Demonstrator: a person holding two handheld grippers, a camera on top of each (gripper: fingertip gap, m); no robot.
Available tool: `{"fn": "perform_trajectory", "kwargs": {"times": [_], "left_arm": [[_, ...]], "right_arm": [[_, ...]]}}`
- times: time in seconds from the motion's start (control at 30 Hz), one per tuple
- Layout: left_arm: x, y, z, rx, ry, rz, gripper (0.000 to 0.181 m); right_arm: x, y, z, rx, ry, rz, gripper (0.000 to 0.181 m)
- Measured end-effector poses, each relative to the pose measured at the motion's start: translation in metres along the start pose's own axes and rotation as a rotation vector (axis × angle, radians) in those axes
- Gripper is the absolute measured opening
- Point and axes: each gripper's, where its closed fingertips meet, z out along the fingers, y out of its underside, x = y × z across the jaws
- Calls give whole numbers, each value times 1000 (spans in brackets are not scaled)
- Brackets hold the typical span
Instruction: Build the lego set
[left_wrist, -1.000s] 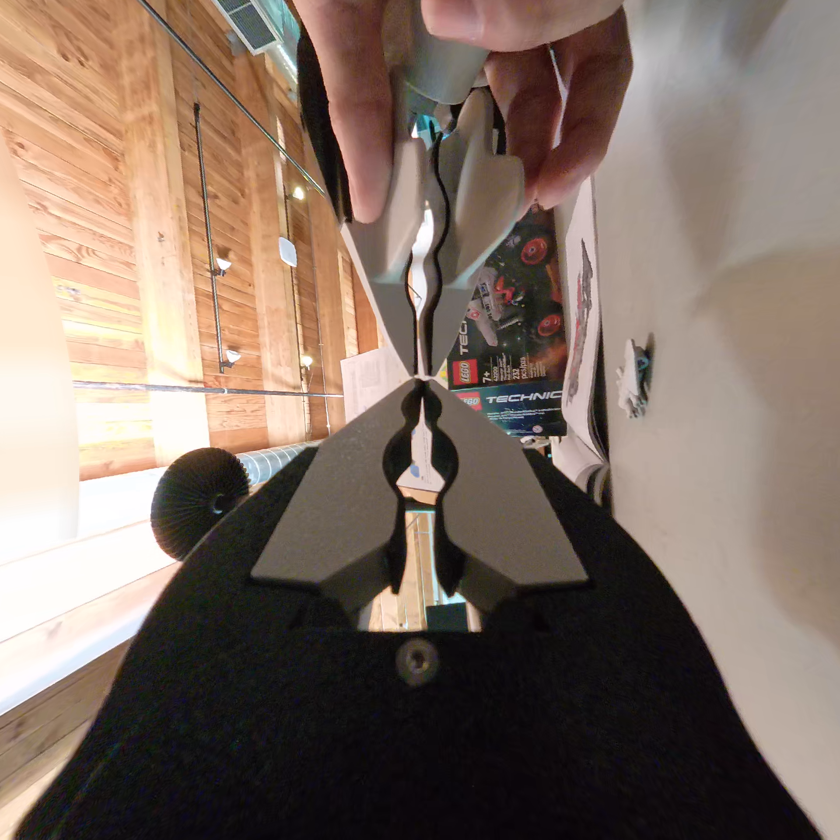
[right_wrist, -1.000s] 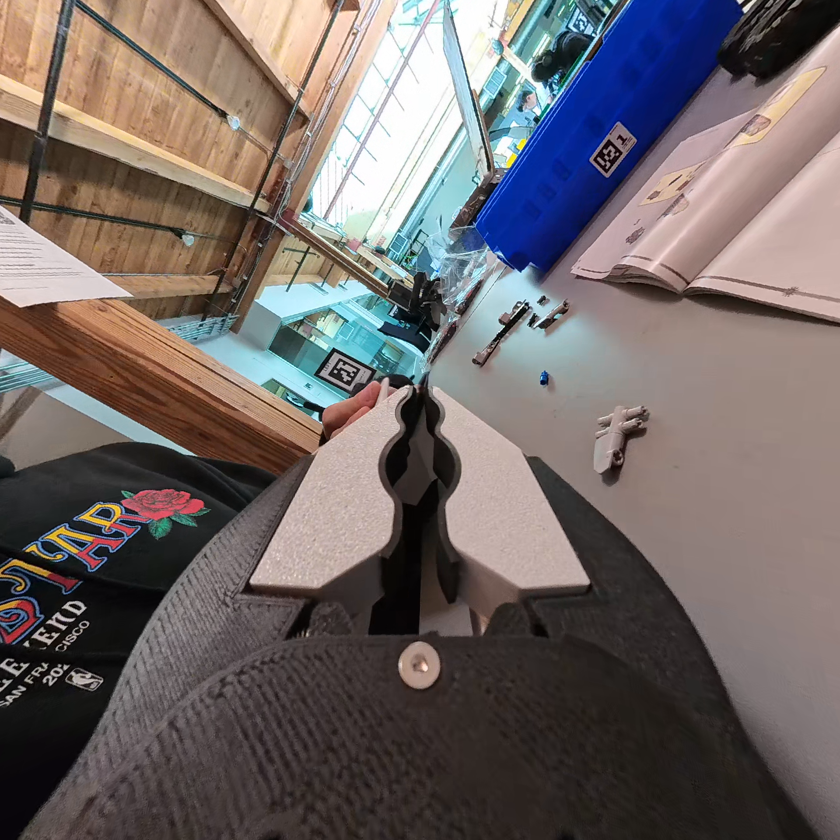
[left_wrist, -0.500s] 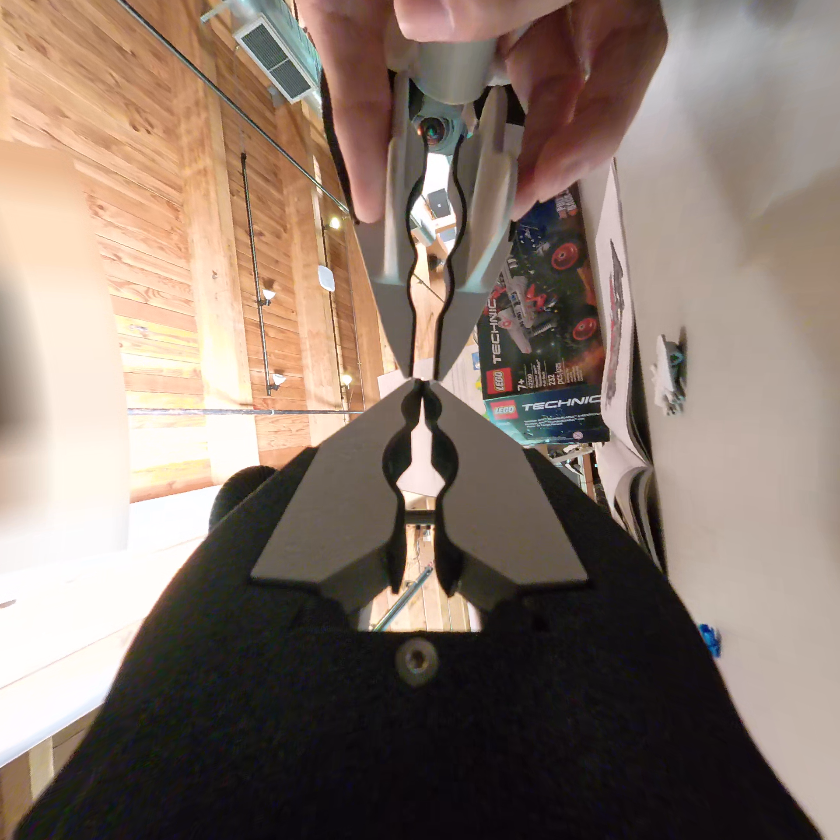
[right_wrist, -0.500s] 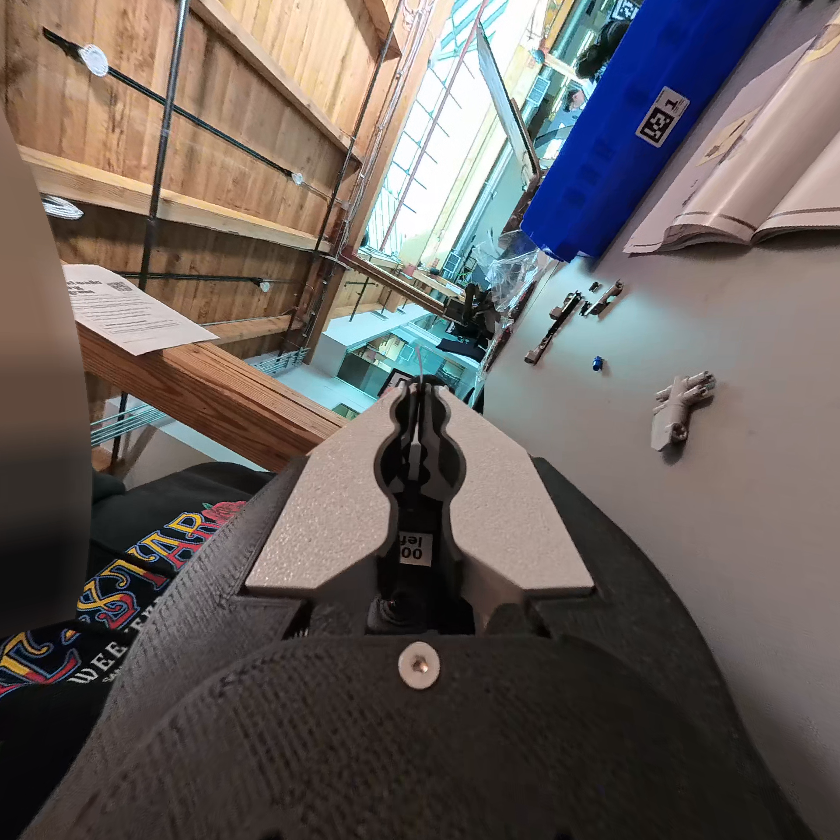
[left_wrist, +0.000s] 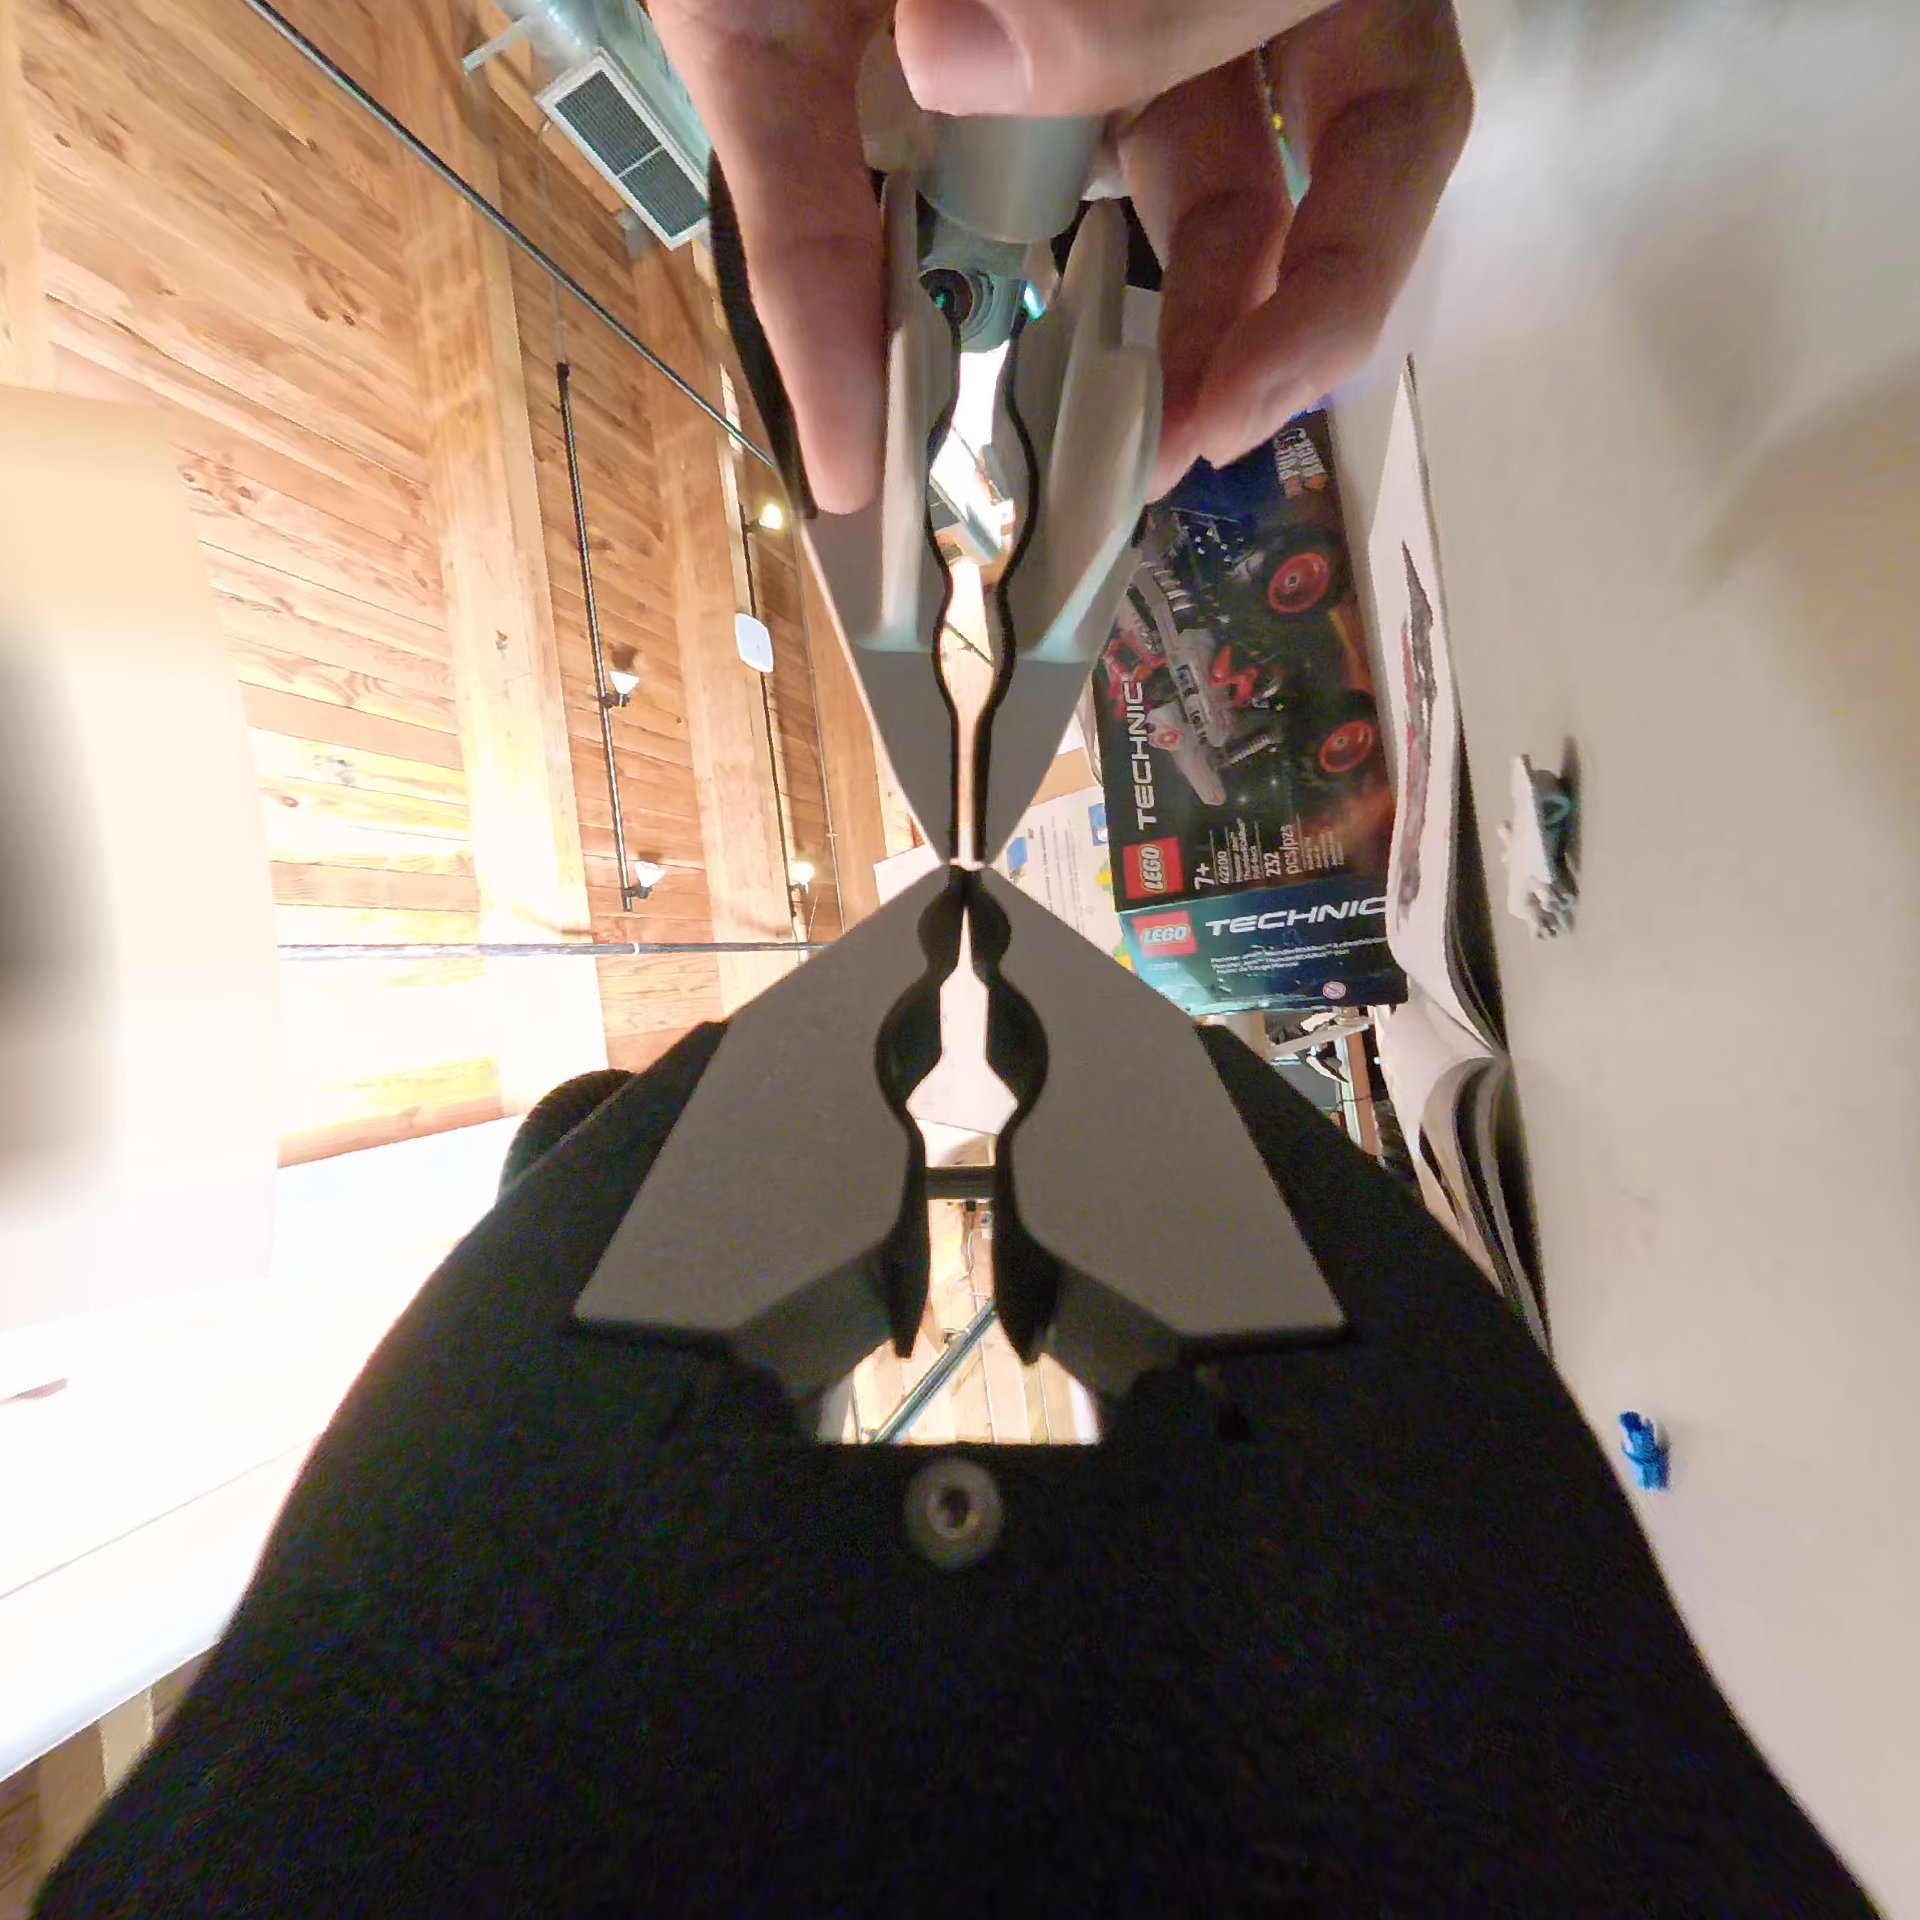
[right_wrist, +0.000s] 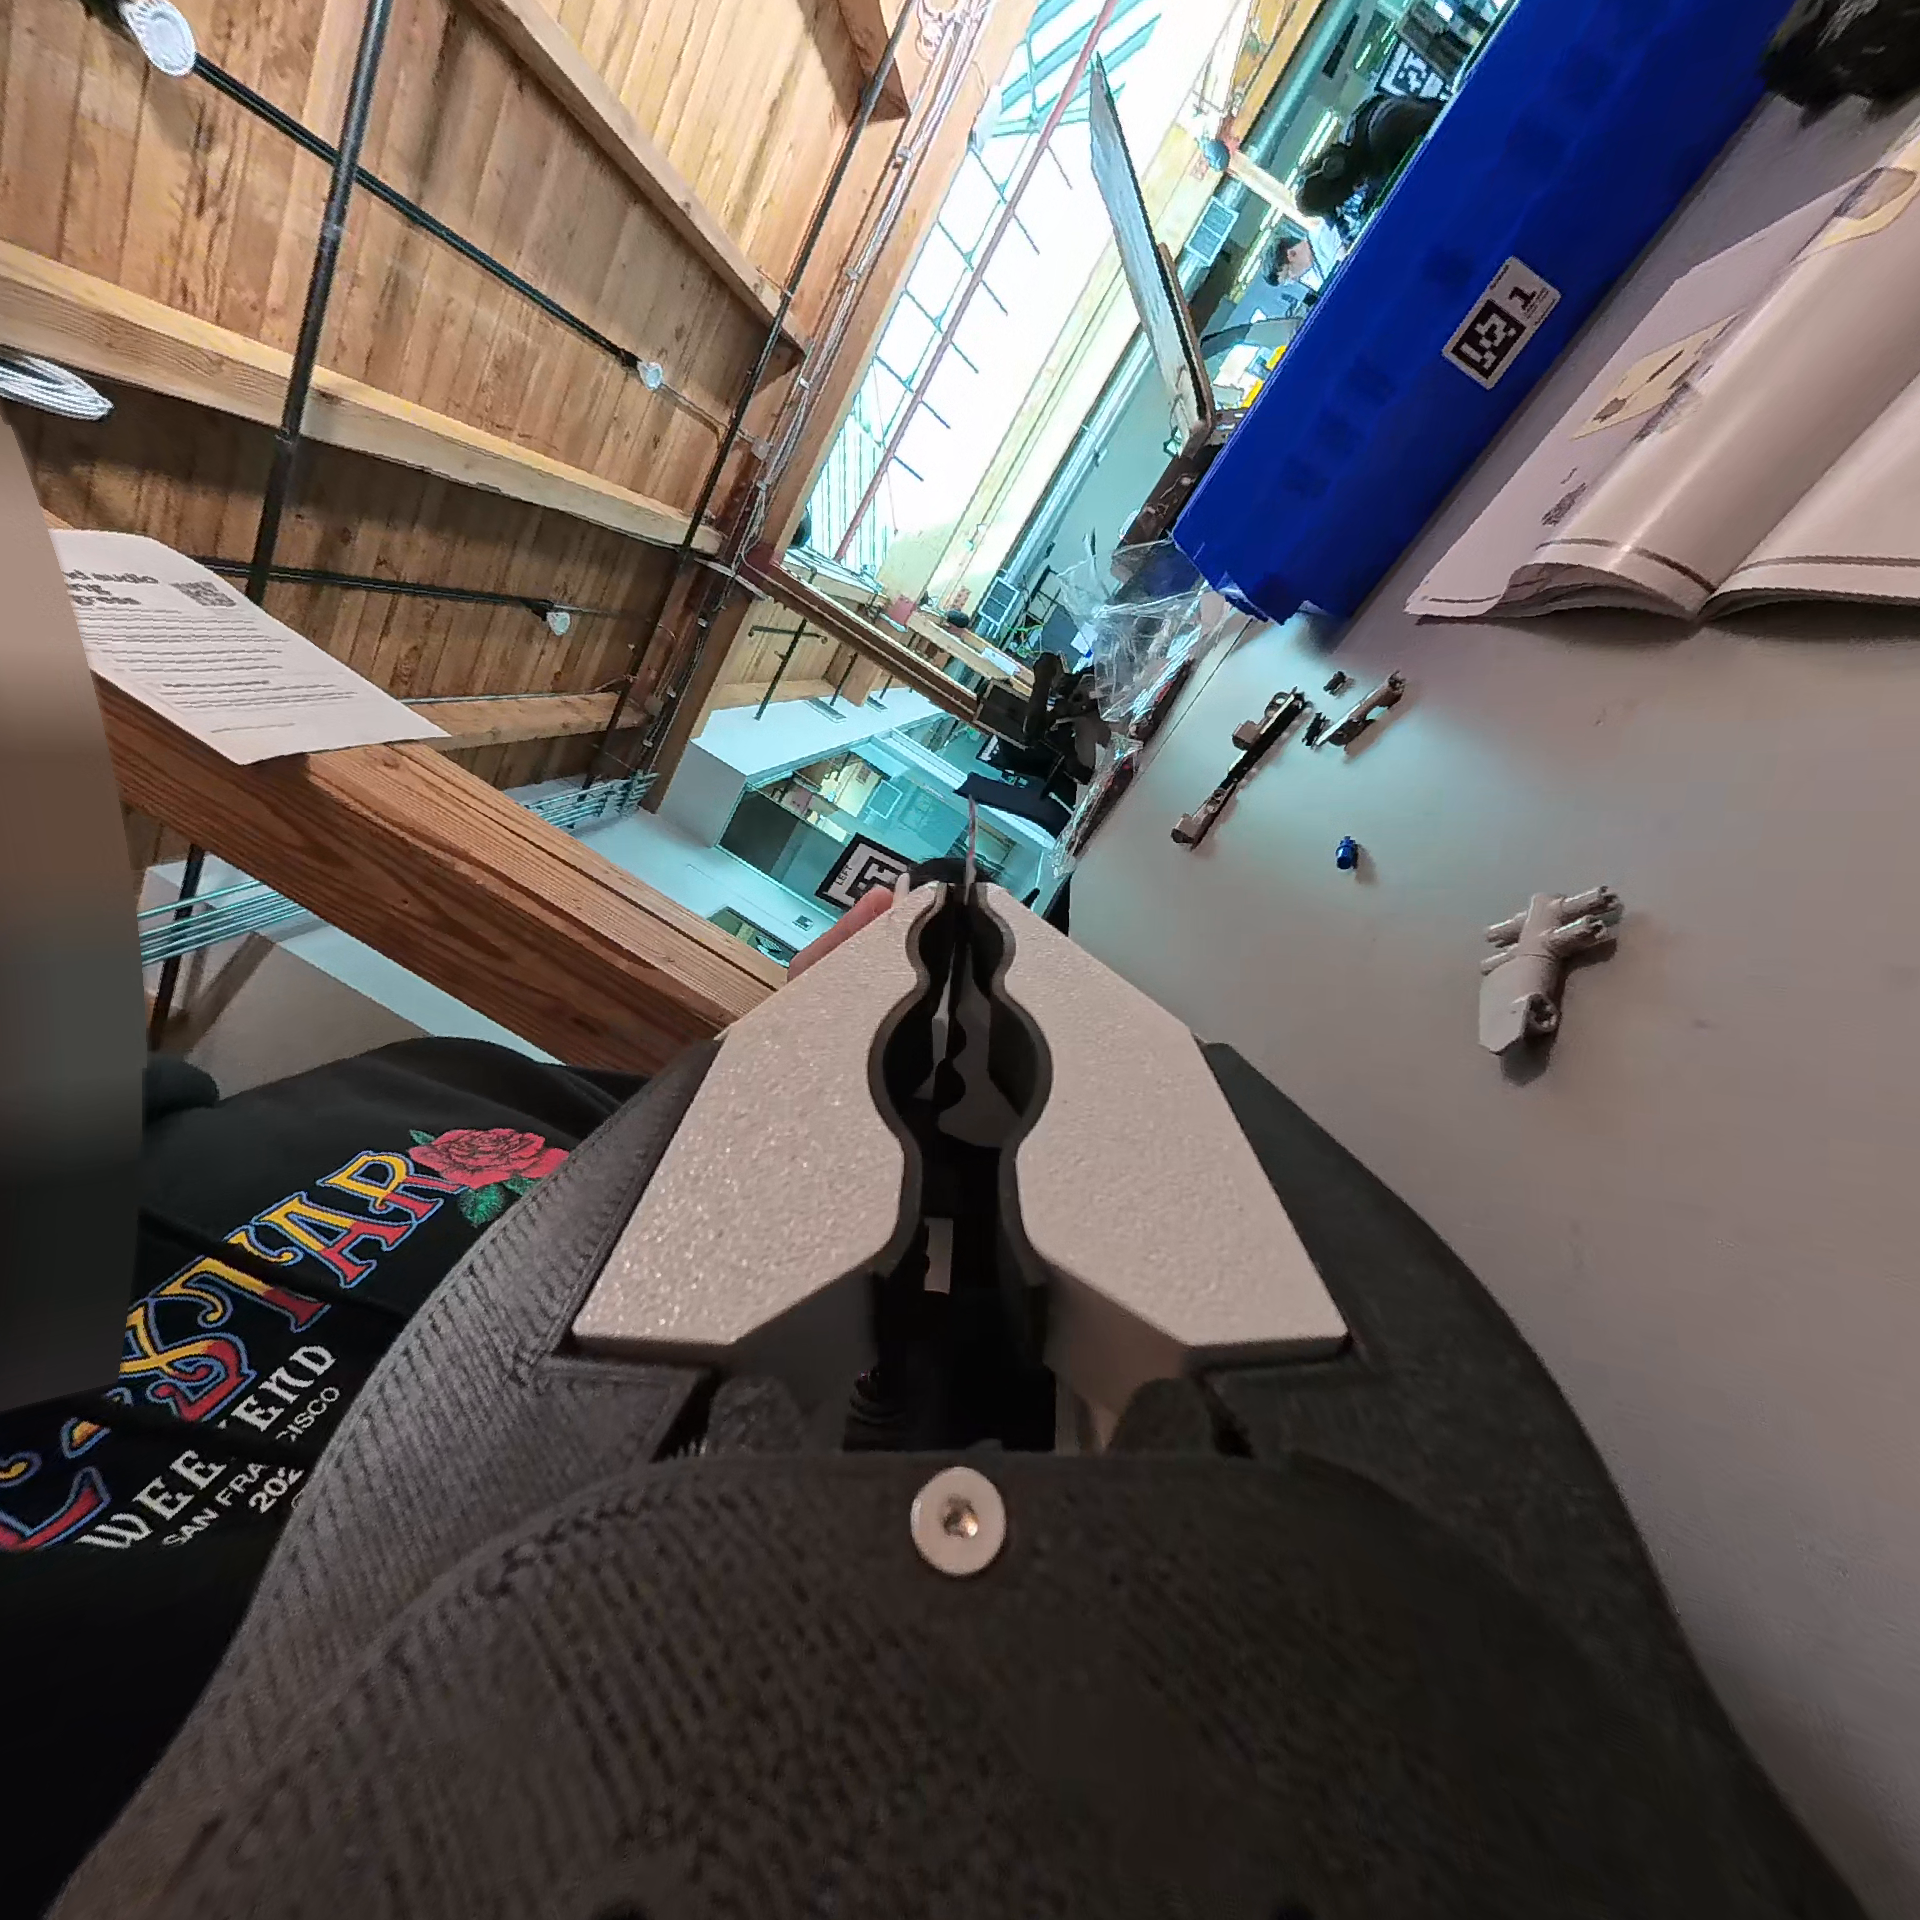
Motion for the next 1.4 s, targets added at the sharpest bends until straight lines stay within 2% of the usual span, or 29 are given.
{"fn": "perform_trajectory", "kwargs": {"times": [0.43,0.7,0.97,1.13,1.23,1.3,1.4], "left_arm": [[1,-4,0,10,3,3,0],[0,-2,0,-14,6,-12,0],[3,-3,-1,-8,16,-8,0],[7,-4,1,8,37,-91,1],[4,-3,1,16,53,-183,12],[2,-2,2,10,54,-180,15],[5,-2,3,1,58,-148,6]], "right_arm": [[1,-1,0,10,1,3,0],[1,-2,-1,14,4,5,7],[4,-1,-1,13,14,4,0],[8,-2,-2,2,35,-21,0],[11,-1,-3,-17,65,-54,0],[10,-2,-3,-17,69,-62,0],[7,-4,-2,-2,51,-43,0]]}}
